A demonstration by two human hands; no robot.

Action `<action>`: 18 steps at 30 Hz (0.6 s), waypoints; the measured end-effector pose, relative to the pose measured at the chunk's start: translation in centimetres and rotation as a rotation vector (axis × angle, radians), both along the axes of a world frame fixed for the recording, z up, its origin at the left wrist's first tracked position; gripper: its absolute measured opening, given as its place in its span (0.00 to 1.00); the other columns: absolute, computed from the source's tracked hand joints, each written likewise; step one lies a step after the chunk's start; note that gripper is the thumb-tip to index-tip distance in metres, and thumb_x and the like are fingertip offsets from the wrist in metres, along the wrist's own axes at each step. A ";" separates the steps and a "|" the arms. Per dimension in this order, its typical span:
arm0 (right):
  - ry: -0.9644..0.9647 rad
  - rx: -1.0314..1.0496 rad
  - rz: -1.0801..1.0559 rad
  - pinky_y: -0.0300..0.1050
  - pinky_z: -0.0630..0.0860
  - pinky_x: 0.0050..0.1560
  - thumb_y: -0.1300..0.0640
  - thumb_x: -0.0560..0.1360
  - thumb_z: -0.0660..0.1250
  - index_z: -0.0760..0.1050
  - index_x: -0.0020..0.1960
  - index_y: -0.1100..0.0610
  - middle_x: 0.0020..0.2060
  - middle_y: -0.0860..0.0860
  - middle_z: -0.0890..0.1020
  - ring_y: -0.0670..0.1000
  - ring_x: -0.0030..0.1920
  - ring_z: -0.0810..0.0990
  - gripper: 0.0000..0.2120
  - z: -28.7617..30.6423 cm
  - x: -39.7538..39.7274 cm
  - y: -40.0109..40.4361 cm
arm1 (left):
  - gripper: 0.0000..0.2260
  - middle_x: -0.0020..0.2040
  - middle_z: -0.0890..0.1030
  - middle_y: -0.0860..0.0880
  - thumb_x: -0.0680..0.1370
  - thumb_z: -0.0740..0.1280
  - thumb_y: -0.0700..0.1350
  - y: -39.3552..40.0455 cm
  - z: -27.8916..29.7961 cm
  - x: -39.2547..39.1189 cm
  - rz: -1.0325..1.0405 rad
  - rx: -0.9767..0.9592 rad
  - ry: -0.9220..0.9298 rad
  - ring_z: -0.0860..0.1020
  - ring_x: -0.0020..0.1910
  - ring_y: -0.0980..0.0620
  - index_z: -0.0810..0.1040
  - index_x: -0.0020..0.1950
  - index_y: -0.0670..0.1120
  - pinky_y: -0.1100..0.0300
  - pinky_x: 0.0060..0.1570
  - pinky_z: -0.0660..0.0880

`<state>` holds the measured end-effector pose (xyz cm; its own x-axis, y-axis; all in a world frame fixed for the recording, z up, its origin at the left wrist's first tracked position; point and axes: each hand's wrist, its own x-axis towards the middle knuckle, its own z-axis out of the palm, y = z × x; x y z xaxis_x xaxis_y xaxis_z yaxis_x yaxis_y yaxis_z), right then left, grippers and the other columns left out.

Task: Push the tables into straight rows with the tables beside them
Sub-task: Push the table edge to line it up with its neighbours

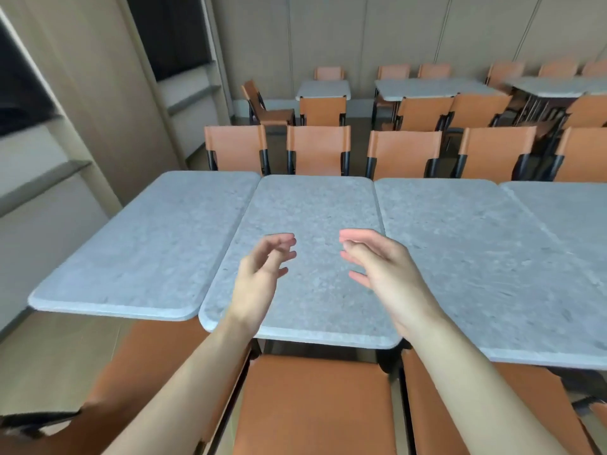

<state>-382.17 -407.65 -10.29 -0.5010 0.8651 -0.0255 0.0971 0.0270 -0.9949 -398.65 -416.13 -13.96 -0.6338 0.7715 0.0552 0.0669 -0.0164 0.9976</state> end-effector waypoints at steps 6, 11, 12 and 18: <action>0.030 0.087 0.033 0.49 0.77 0.66 0.53 0.82 0.65 0.81 0.60 0.46 0.57 0.38 0.82 0.42 0.61 0.81 0.10 5.4 -0.6 -2.9 | 0.10 0.62 0.81 0.54 0.84 0.62 0.47 -2.9 7.9 -0.4 -0.011 0.146 0.087 0.81 0.59 0.57 0.80 0.60 0.50 0.55 0.62 0.77; 0.051 0.099 0.054 0.49 0.77 0.65 0.53 0.83 0.64 0.81 0.60 0.46 0.60 0.41 0.82 0.42 0.60 0.81 0.10 7.7 -1.2 -6.7 | 0.10 0.61 0.81 0.54 0.84 0.61 0.45 -7.3 11.0 -1.1 -0.007 0.179 0.131 0.81 0.59 0.56 0.81 0.60 0.50 0.55 0.62 0.77; 0.052 0.099 0.064 0.49 0.78 0.65 0.53 0.83 0.64 0.82 0.60 0.47 0.60 0.42 0.82 0.42 0.60 0.82 0.10 8.1 -1.4 -7.6 | 0.10 0.61 0.81 0.55 0.84 0.61 0.45 -8.5 11.3 -1.4 -0.004 0.184 0.131 0.81 0.59 0.56 0.81 0.60 0.50 0.55 0.62 0.78; 0.075 0.077 0.102 0.50 0.78 0.65 0.53 0.83 0.63 0.82 0.60 0.48 0.61 0.43 0.82 0.44 0.61 0.82 0.10 8.8 -3.0 -14.7 | 0.10 0.62 0.81 0.56 0.85 0.61 0.46 -16.3 12.3 -3.3 -0.016 0.167 0.121 0.82 0.57 0.58 0.81 0.60 0.49 0.54 0.62 0.78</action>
